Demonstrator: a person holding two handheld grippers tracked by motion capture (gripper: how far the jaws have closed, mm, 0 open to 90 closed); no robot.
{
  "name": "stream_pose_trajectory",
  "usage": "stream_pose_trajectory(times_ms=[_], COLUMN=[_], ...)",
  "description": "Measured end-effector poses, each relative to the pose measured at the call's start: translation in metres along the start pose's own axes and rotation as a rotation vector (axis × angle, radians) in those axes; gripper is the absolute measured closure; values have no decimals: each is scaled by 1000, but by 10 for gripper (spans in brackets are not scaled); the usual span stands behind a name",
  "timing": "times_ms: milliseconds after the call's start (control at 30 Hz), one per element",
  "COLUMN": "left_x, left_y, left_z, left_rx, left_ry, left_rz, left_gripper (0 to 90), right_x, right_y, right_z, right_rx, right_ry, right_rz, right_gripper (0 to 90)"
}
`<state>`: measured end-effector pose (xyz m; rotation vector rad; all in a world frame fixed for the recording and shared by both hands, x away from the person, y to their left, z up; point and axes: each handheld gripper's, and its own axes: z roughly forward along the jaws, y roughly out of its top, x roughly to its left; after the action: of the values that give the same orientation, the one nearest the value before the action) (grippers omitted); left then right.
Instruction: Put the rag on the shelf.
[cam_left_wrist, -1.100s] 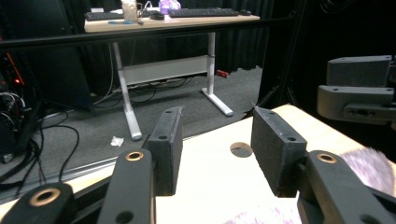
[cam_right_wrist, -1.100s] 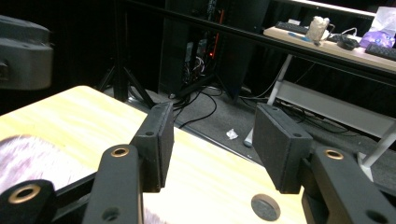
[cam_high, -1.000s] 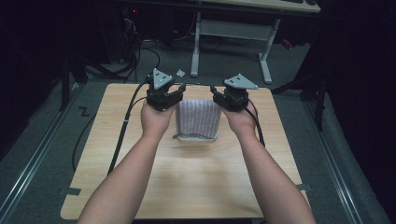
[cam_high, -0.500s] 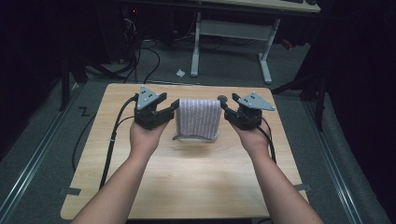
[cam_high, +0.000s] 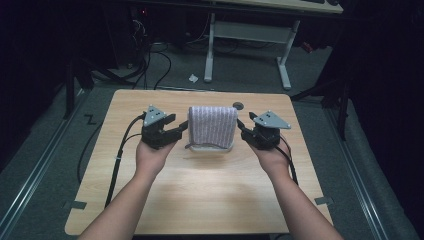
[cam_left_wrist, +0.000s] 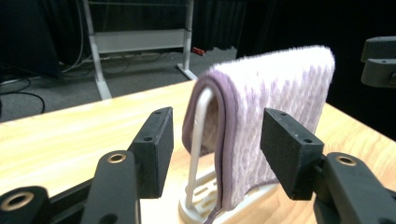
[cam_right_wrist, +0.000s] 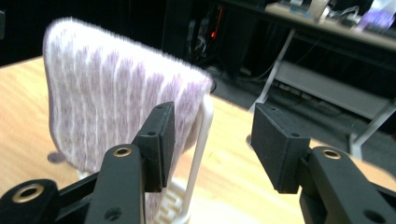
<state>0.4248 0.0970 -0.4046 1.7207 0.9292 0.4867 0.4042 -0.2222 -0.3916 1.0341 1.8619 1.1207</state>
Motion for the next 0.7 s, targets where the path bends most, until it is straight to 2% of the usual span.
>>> stream_pose_trajectory(times_ms=[33,67,100,167,233,300,333,433,500,600,633,700], left_x=[0,0,-2,-2,-4,-6,-6,-7,-9,-10,-10,-8], left_y=[-7,-7,-15,-20,-29,-45,-45,-62,-73,-95,-103,-118], left_z=[2,2,4,5,6,7,7,7,4,-6,-10,-17], left_rx=[12,12,28,36,51,80,80,110,135,186,207,251], left_ry=[-5,-5,-9,-11,-18,-26,-26,-39,-47,-56,-55,-55], left_rz=[3,3,11,15,21,24,24,8,14,35,48,91], left_gripper=[445,445,445,441,441,441,441,441,441,439,439,439], right_x=[1,1,1,2,3,6,6,9,13,22,22,27], right_y=[-7,-7,-13,-19,-22,-33,-33,-46,-56,-76,-76,-90], right_z=[0,0,0,0,-1,-2,-2,-4,-6,-10,-10,-12], right_rx=[2,2,20,35,35,56,56,71,87,123,123,150], right_ry=[-9,-9,-2,-6,-7,1,1,17,23,39,39,46], right_rz=[-11,-11,0,-7,-6,4,4,28,41,57,57,61], right_gripper=[500,500,494,501,502,504,504,502,502,499,499,495])
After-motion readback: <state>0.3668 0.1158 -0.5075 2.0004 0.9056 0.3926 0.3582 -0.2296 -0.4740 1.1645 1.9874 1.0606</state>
